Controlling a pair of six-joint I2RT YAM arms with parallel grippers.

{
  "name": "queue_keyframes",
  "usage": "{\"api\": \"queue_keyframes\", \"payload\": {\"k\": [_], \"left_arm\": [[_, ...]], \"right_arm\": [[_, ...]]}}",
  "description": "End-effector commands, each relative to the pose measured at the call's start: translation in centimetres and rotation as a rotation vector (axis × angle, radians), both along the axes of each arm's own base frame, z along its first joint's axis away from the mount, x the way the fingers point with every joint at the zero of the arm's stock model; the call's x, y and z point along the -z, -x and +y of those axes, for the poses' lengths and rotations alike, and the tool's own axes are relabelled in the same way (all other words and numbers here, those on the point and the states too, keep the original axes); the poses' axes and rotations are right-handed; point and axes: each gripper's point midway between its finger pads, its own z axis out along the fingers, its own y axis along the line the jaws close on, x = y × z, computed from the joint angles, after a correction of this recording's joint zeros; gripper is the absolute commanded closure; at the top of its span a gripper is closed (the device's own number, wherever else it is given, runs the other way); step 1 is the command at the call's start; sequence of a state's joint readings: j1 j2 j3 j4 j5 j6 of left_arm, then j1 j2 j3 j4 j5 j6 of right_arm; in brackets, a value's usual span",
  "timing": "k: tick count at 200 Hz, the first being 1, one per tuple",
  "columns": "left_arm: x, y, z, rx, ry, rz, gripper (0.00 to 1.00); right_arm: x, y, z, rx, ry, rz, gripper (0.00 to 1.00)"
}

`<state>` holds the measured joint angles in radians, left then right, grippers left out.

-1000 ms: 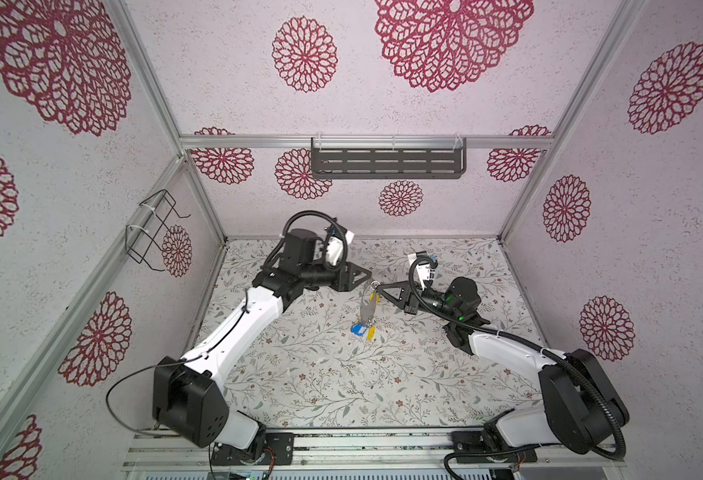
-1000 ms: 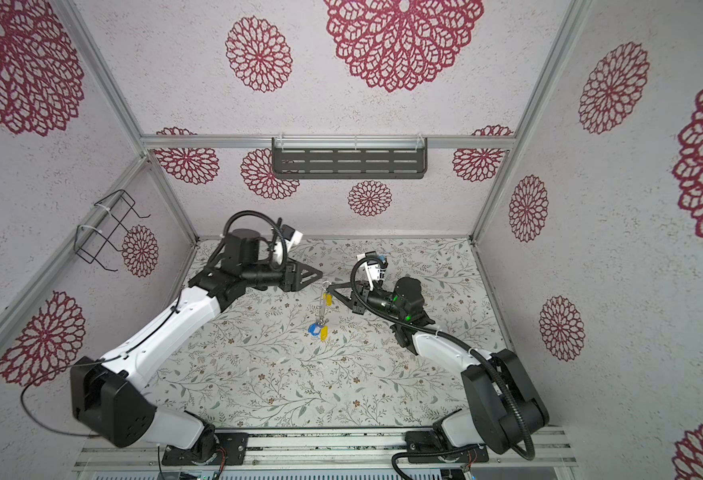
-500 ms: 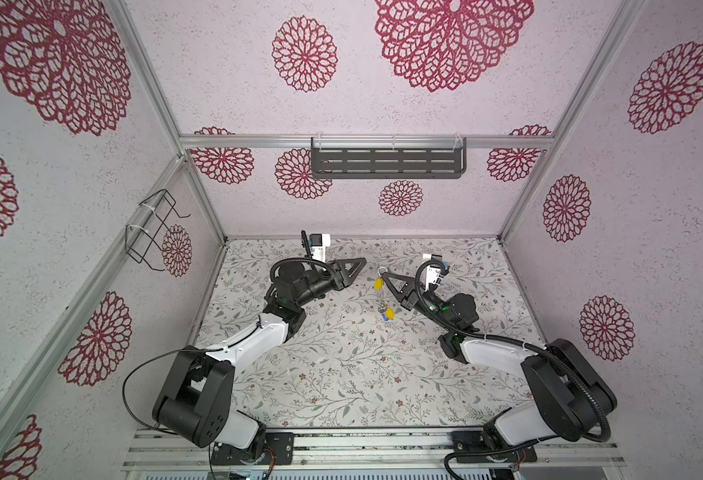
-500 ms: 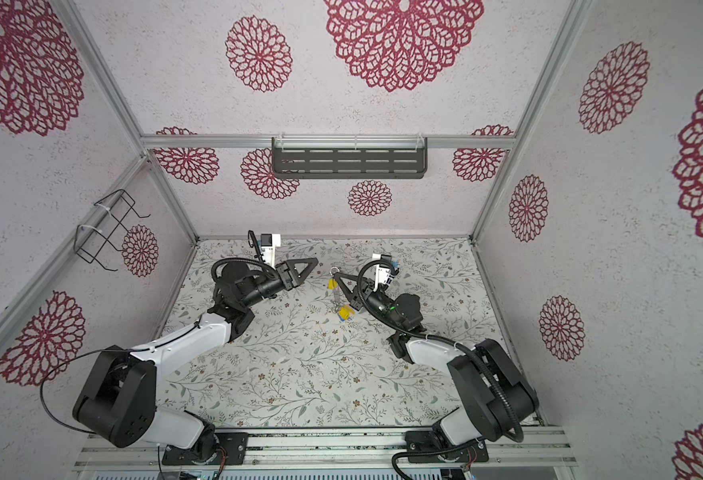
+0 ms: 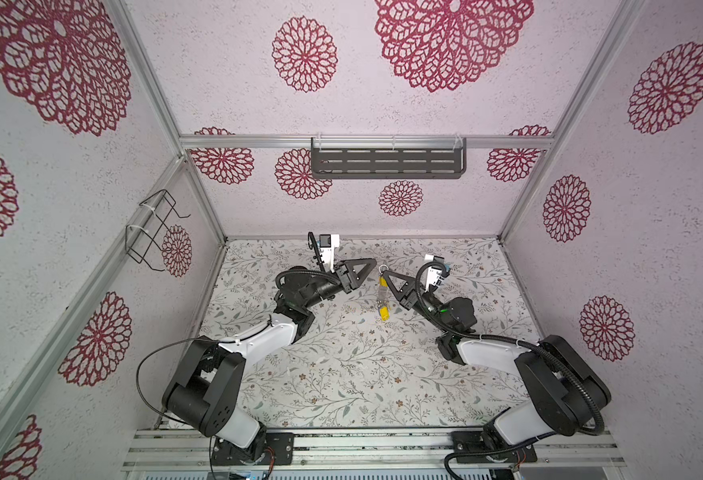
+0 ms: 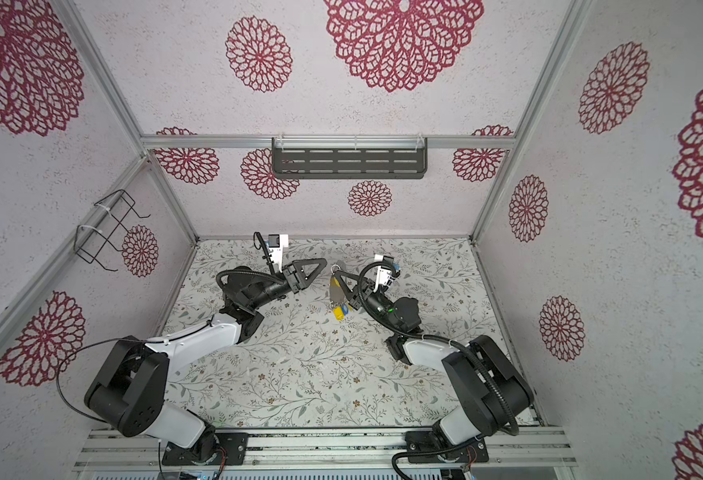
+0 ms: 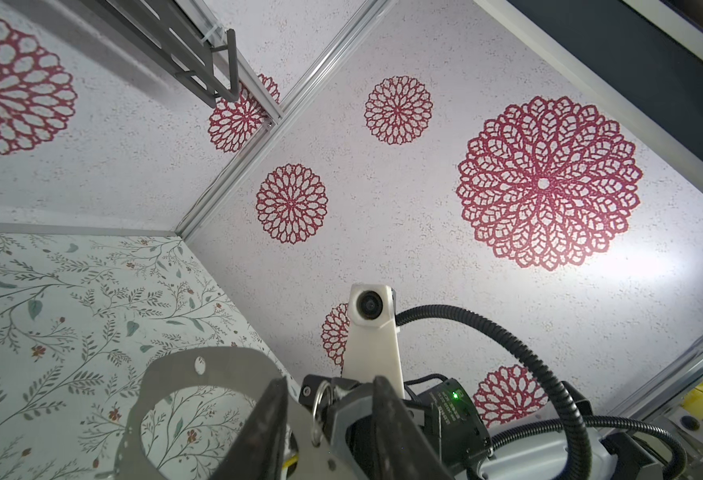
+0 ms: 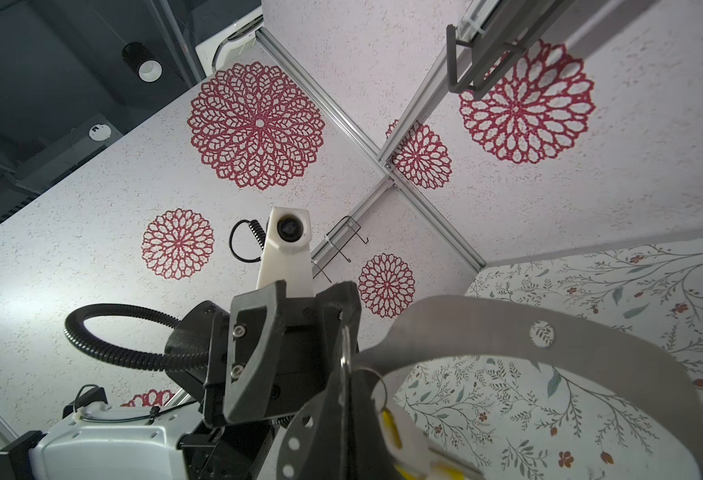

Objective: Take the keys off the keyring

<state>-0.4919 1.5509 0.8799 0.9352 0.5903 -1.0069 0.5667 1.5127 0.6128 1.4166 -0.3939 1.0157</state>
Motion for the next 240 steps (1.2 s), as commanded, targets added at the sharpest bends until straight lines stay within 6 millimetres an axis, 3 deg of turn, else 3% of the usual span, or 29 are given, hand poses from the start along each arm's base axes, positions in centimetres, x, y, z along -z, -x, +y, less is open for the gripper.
{"api": "queue_keyframes", "payload": {"k": [1,52,115,149,171,187,207,240], "left_arm": [[-0.9,0.6,-0.8,0.035,0.023,-0.033,0.66],[-0.1,1.1,-2.5,0.081,0.005,-0.014,0.74],[-0.2,1.2,-2.9,0.083,-0.04,-0.022,1.0],[0.5,1.1,-2.5,0.041,-0.151,-0.03,1.0],[0.3,1.5,-2.4,0.049,-0.249,-0.058,1.0],[0.2,2.1,-2.3,0.084,-0.345,-0.076,1.0],[0.5,3.2,-2.3,0.158,-0.461,-0.082,1.0],[0.3,4.3,-2.5,0.284,-0.495,-0.059,1.0]], "right_arm": [[-4.3,1.5,-0.4,-0.019,-0.084,-0.119,1.0],[-4.8,1.4,0.0,-0.018,-0.059,-0.13,1.0],[-4.3,1.0,0.4,-0.005,0.012,-0.116,1.0],[-2.7,0.7,0.1,0.053,0.125,-0.091,1.0],[-1.3,0.8,0.2,0.039,0.251,-0.072,0.75],[-0.1,0.6,-0.2,0.008,0.351,-0.038,0.69],[0.2,0.4,-1.3,-0.064,0.411,-0.011,0.69],[-1.4,1.5,-1.6,-0.208,0.398,-0.044,0.76]]}}
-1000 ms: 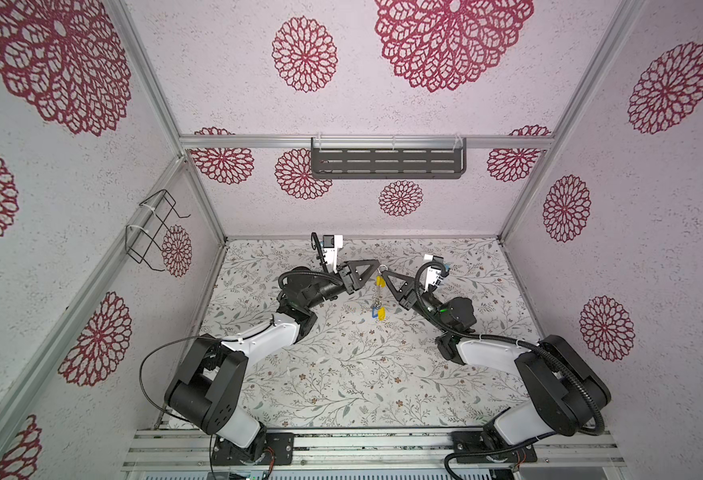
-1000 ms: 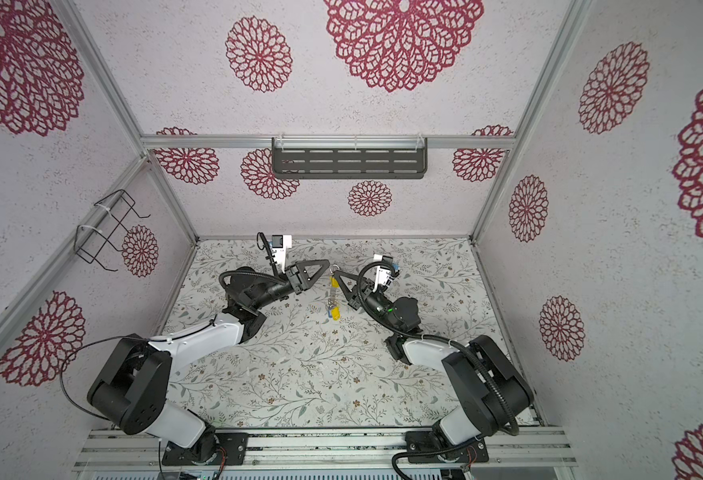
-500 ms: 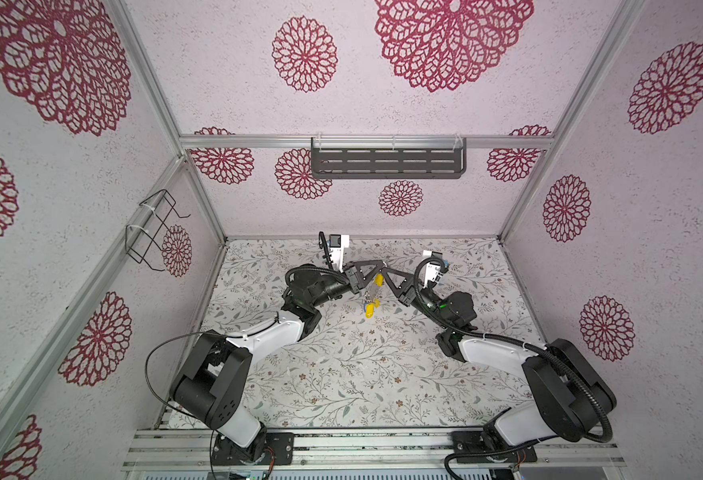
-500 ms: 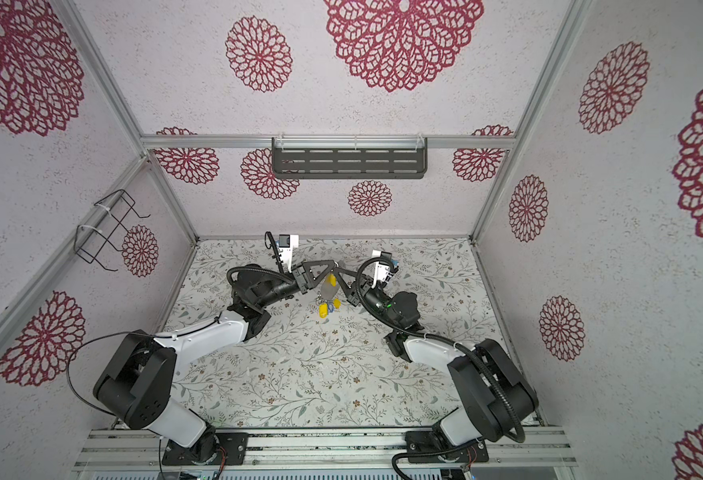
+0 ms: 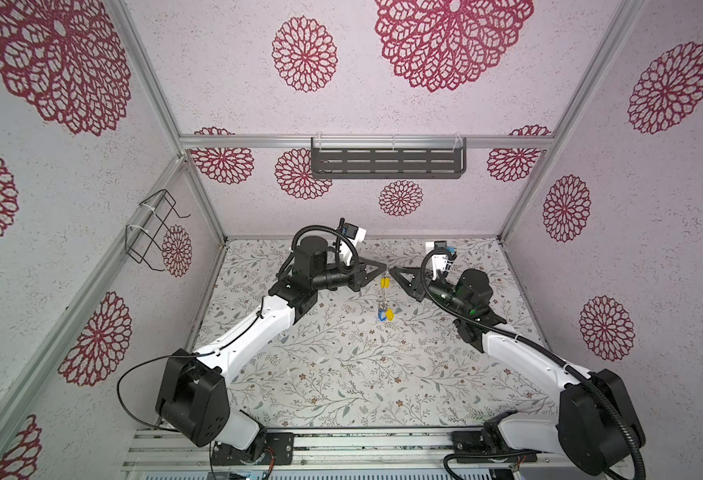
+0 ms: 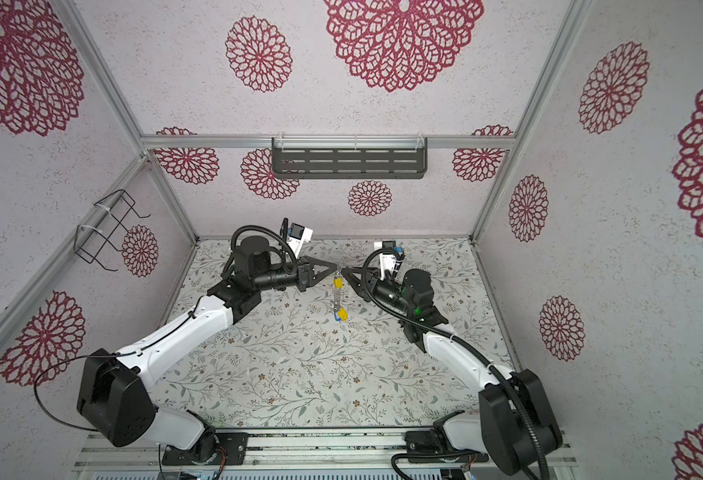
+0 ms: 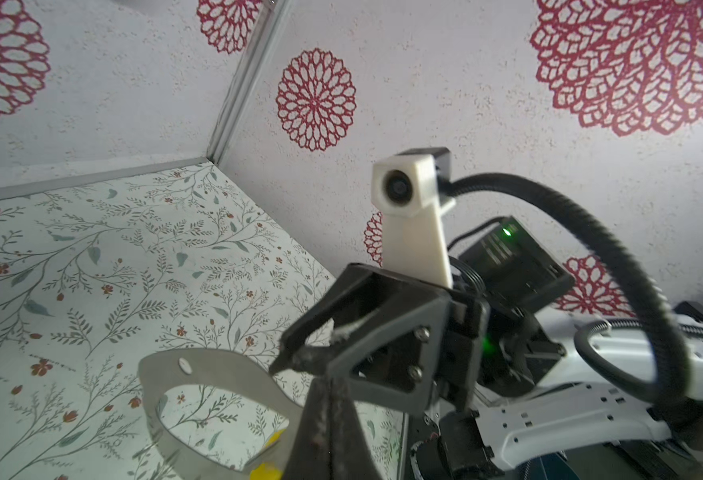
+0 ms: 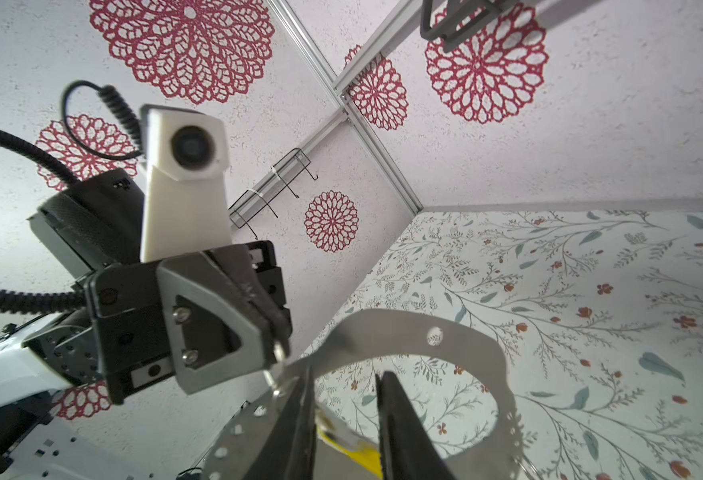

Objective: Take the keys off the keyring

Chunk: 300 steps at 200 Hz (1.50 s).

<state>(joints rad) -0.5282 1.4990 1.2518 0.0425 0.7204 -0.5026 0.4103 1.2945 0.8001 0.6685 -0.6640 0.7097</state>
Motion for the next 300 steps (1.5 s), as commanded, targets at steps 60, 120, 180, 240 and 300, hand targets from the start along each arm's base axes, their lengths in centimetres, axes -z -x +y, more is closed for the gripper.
{"api": "queue_keyframes", "payload": {"k": [60,120,180,240,300], "left_arm": [[-1.2,2.0,-0.5,0.161,0.035,0.022,1.0],[-1.4,1.9,-0.5,0.173,0.059,0.033,1.0],[-1.7,1.6,0.0,0.163,0.078,0.034,1.0],[-1.8,1.4,-0.4,0.178,0.107,0.05,1.0],[-1.6,1.6,-0.5,0.192,0.107,0.057,1.0]], "right_arm": [[-3.5,4.3,1.4,-0.295,-0.117,-0.078,0.81],[-3.5,4.2,1.0,-0.275,-0.143,-0.088,0.81],[-4.2,3.8,-0.6,-0.25,-0.2,-0.096,0.8],[-4.2,4.4,1.4,-0.317,-0.217,-0.082,0.72],[-4.7,3.9,1.7,-0.308,-0.221,-0.098,0.75]]}}
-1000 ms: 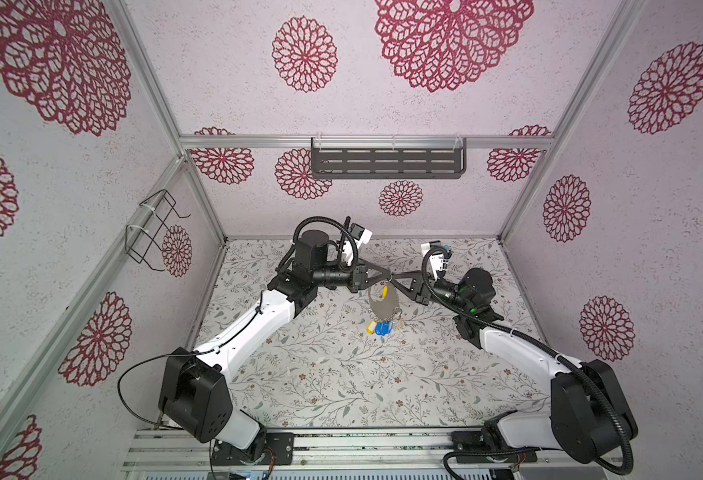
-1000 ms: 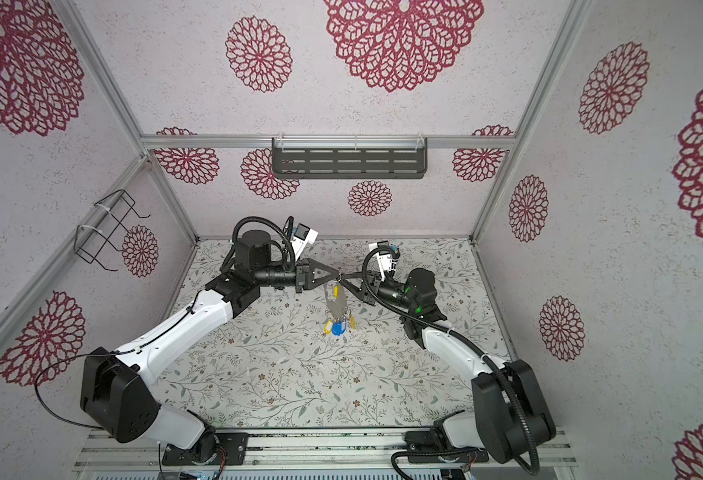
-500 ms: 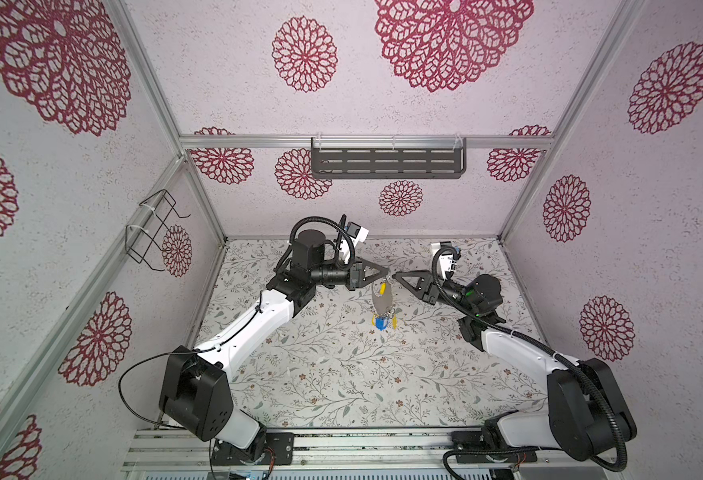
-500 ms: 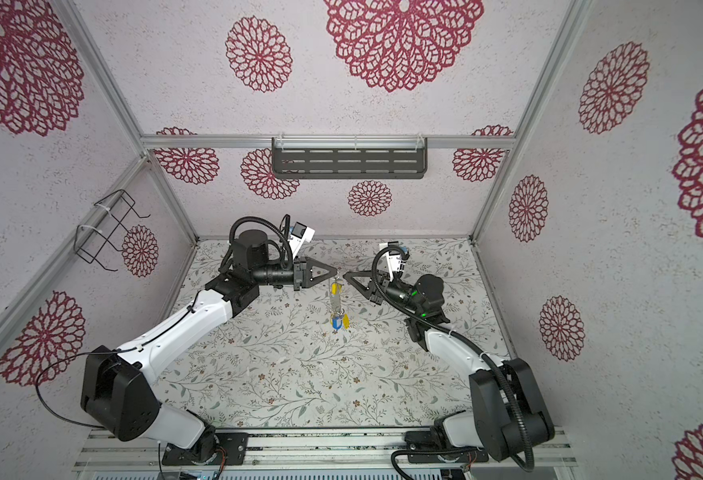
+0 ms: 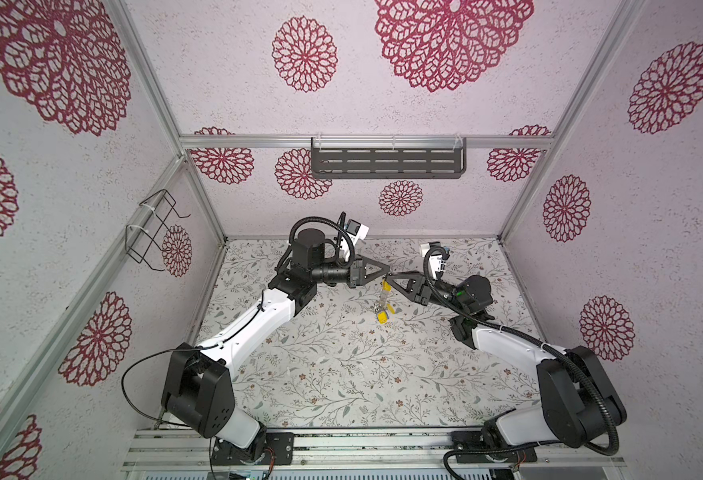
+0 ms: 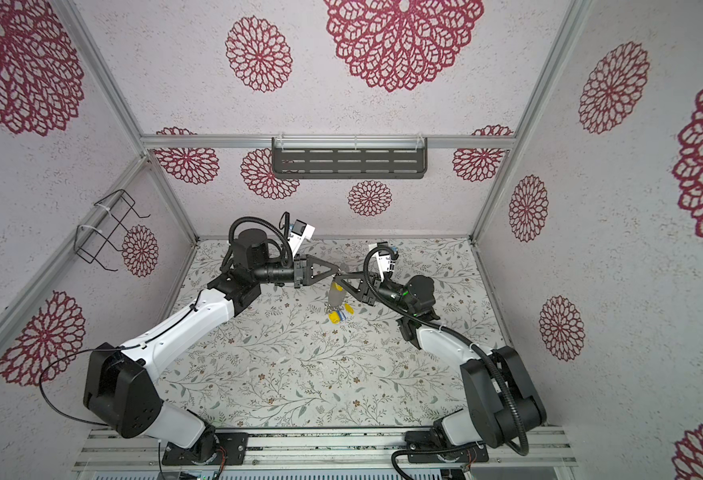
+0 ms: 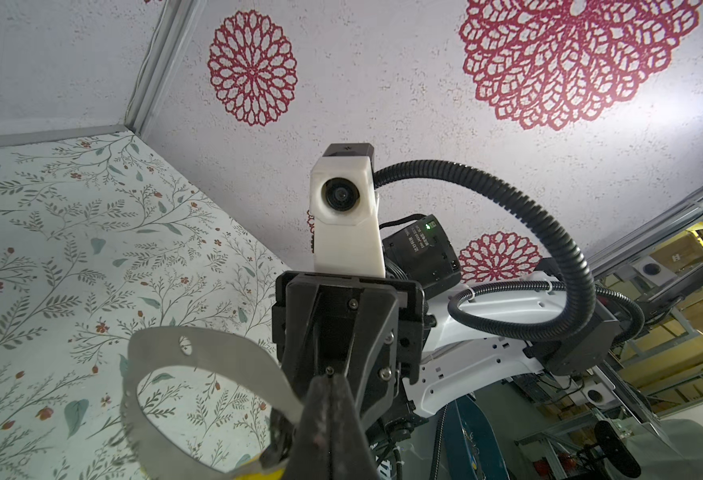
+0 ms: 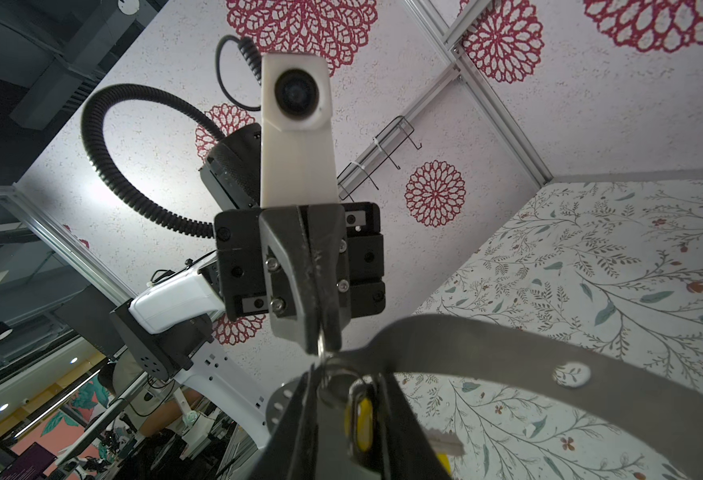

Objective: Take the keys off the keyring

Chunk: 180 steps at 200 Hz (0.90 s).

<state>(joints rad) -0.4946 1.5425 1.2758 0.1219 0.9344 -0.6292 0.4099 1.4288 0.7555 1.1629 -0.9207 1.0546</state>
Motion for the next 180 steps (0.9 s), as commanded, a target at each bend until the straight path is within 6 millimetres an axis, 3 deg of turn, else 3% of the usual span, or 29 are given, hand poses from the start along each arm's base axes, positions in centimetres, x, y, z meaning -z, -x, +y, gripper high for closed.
{"api": "queue_keyframes", "payload": {"k": [1,85,140,180], "left_arm": [[-0.4,0.4,-0.1,0.028,0.021,-0.032,1.0],[-0.3,0.7,0.0,0.036,0.017,-0.031,1.0],[-0.6,0.5,-0.2,0.039,0.022,-0.033,1.0],[-0.3,0.6,-0.5,0.047,0.021,-0.028,1.0]], "right_arm": [[-3.0,0.5,-0.2,0.002,-0.044,-0.105,0.75],[-3.6,-0.2,-1.4,0.048,-0.023,-0.12,0.76],[-2.9,0.2,-0.4,0.023,-0.008,-0.11,0.8],[-3.5,-0.1,0.2,0.016,-0.02,-0.12,0.82]]}}
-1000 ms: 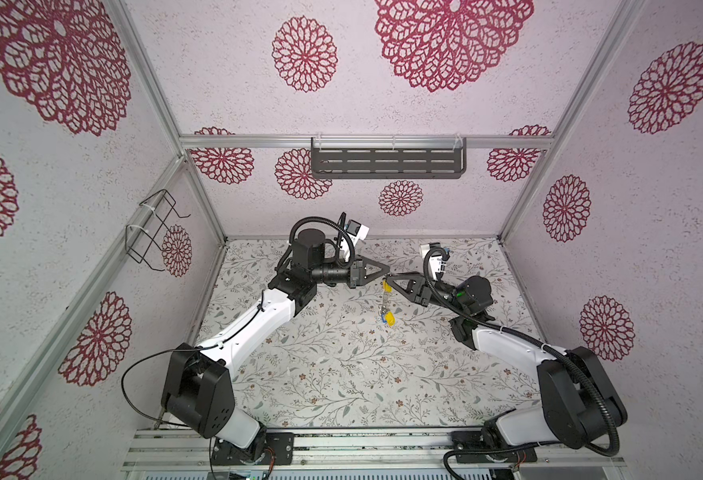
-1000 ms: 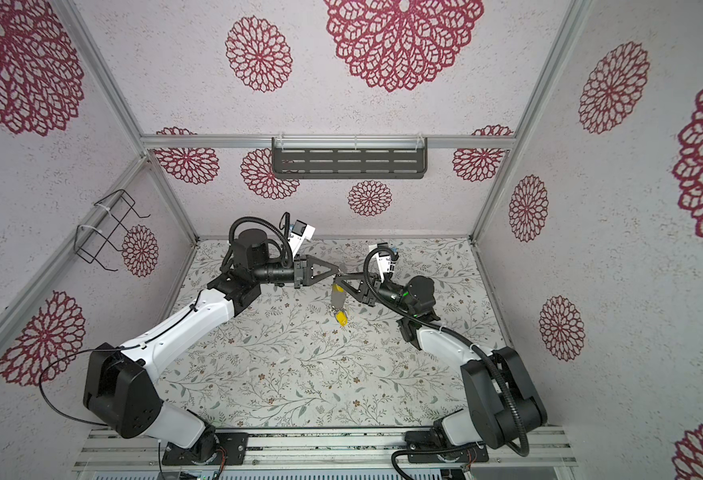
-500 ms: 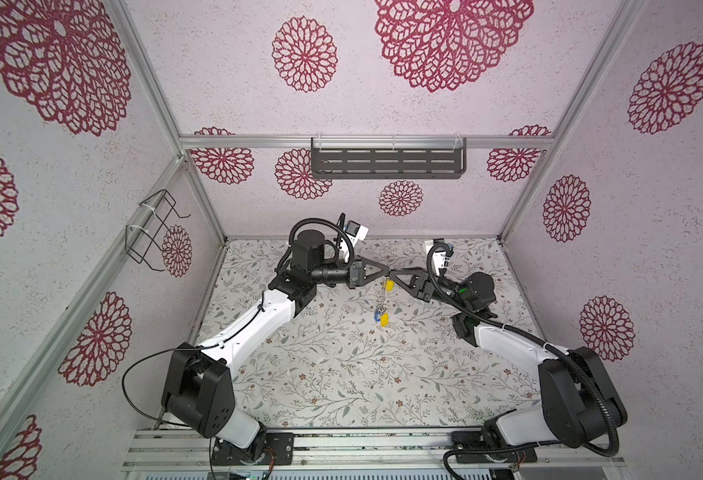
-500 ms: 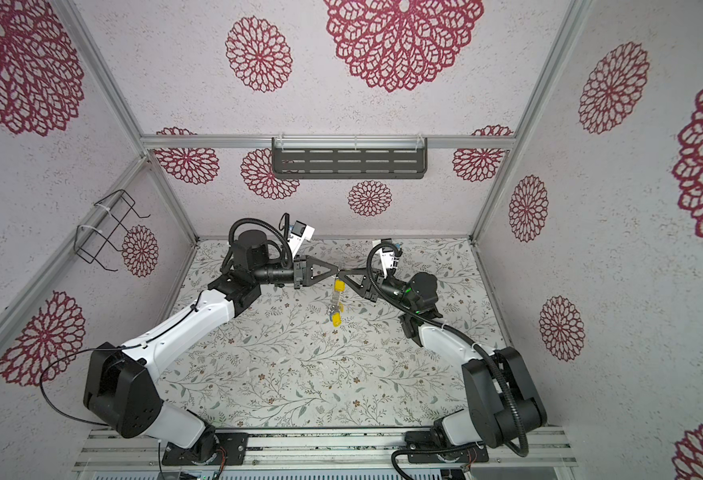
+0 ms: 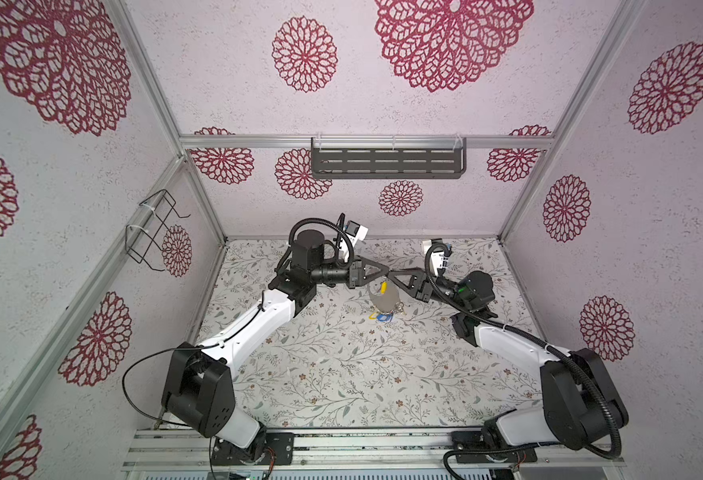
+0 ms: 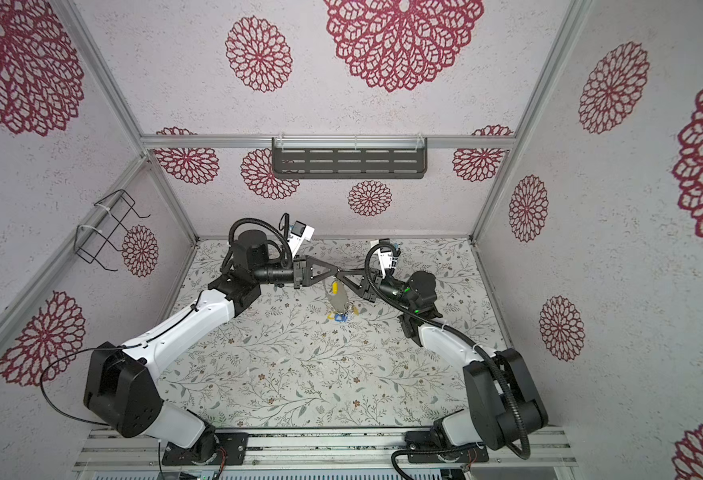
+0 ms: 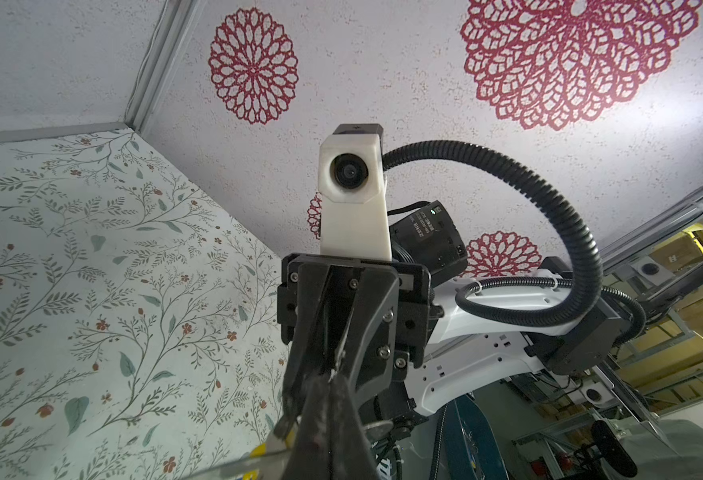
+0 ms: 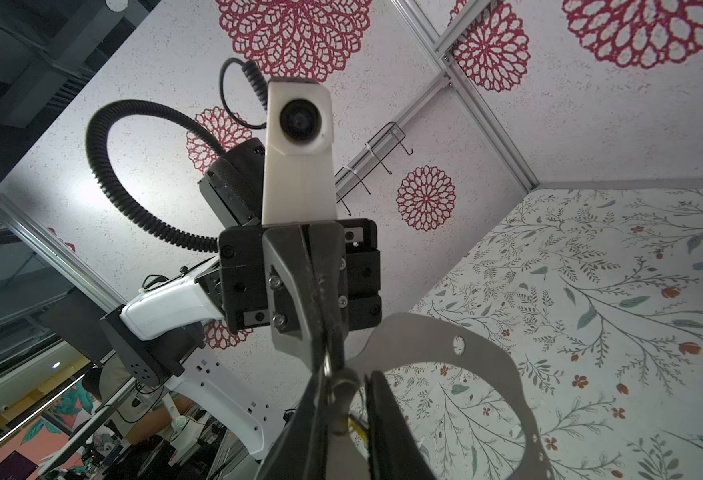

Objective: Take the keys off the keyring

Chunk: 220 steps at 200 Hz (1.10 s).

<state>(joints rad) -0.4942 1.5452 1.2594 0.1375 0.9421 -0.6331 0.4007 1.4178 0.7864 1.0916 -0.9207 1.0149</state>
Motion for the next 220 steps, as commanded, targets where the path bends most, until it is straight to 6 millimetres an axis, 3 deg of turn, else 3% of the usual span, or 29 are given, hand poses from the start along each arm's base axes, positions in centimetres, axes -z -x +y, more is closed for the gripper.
{"api": "queue_keyframes", "payload": {"k": [1,57,83,94,123,139,146,163,181,202,220], "left_arm": [[-0.8,0.5,-0.4,0.041,0.021,-0.034,1.0],[-0.4,0.4,-0.4,0.034,0.017,-0.027,1.0],[-0.1,-0.2,-0.1,0.002,0.014,-0.011,0.83],[0.0,-0.6,0.1,-0.016,0.017,-0.003,0.82],[-0.1,-1.0,0.2,-0.019,0.063,0.013,0.94],[0.0,-1.2,0.2,-0.015,0.067,0.022,0.94],[0.1,-1.2,0.3,-0.016,0.067,0.024,0.89],[0.0,-1.5,0.9,-0.041,0.07,0.023,0.63],[-0.4,-2.3,2.5,-0.113,0.084,0.017,0.55],[-0.8,-3.7,4.8,-0.231,0.116,0.027,0.56],[-0.9,-4.3,6.2,-0.302,0.166,0.037,0.68]], "right_arm": [[-3.1,0.4,0.3,-0.004,-0.04,-0.111,0.82],[-3.2,0.2,0.9,-0.017,-0.066,-0.1,1.0],[-2.7,0.0,0.9,0.001,-0.077,-0.084,1.0],[-2.6,0.0,0.9,0.006,-0.084,-0.085,1.0],[-2.6,0.0,0.9,0.008,-0.095,-0.086,1.0],[-2.6,0.0,0.9,0.009,-0.096,-0.087,1.0],[-2.8,0.0,0.9,0.01,-0.097,-0.09,1.0],[-2.7,-0.1,0.7,0.021,-0.097,-0.089,1.0],[-2.3,-0.4,0.3,0.05,-0.086,-0.083,1.0],[-1.9,-0.8,-0.1,0.091,-0.072,-0.078,1.0],[-2.0,-0.9,-0.4,0.117,-0.081,-0.078,1.0]]}}
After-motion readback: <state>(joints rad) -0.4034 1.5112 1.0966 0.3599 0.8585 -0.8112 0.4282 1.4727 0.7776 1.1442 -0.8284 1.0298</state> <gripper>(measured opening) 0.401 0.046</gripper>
